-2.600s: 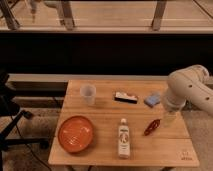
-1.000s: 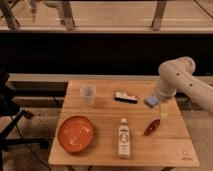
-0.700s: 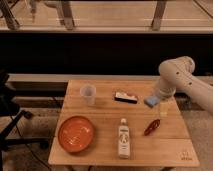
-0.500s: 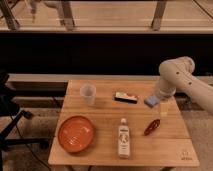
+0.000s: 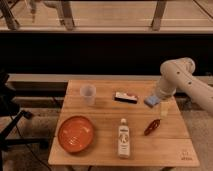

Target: Place the white sponge in the ceramic cup

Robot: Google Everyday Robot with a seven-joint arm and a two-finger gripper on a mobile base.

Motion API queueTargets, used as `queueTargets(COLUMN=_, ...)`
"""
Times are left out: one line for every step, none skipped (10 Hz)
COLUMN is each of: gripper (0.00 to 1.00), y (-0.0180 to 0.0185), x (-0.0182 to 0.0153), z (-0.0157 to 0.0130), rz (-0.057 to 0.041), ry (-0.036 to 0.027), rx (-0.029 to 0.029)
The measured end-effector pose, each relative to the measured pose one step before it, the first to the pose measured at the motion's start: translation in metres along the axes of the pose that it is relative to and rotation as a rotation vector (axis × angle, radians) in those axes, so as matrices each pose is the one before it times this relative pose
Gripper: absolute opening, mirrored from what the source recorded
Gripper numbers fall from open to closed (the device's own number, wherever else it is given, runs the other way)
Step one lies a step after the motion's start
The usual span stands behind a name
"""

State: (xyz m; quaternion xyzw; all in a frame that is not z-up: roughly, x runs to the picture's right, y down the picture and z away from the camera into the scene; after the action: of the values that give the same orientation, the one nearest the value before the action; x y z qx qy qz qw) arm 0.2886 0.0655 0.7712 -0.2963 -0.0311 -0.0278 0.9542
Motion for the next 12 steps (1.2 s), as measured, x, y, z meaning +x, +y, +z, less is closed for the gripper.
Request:
queueTargets(gripper=1.00, y=-0.00163, x=0.00000, z=0.00277, rz=-0.00552, ry=-0.00293, rx=-0.00175)
queueTargets(gripper=1.00, y=-0.00030, x=-0.00005, z=0.00316, rz=-0.00469, ry=-0.00476, rx=-0.00357)
queueTargets(gripper=1.00, y=-0.00017, x=0.00159, z=0.00197, rz=-0.00333, ry=-0.00053, rx=-0.00086)
queueTargets(gripper=1.00, y=-0.00147, x=0.00105, z=0.00199, rz=-0.00516, ry=-0.00603, rx=0.00005)
queueTargets(gripper=1.00, y=-0.00146, x=0.00322, z=0.00536, rz=-0.00305, ry=-0.00543, rx=-0.00193)
queueTargets(gripper=1.00, y=-0.00239, x=0.00209, z=0.00592, rz=-0.00304, ry=-0.00544, rx=-0.00047)
queueTargets(gripper=1.00, y=-0.00198, x=-0.00096, z=0.00173, rz=-0.00450, ry=-0.00244, rx=0.00057)
queueTargets(gripper=1.00, y=-0.00262, x=-0.00120, z=0.00084, rz=-0.00673, ry=-0.00254, rx=0.00026)
queueTargets(gripper=1.00, y=-0.00247, x=0.00099, z=0.00139, rz=-0.00246, ry=-0.00382, rx=0.00115)
queueTargets(gripper=1.00, y=-0.00090, x=0.00337, z=0.00010, rz=-0.00060, ry=-0.00124, rx=-0.00322)
queueTargets(gripper=1.00, y=-0.00028, x=0.00212, z=0.00119, rz=0.00032, ry=-0.00143, rx=-0.00253)
queueTargets(gripper=1.00, y=-0.00174, x=0.00231, z=0.00262, rz=-0.00297, ry=-0.00324, rx=-0.00408)
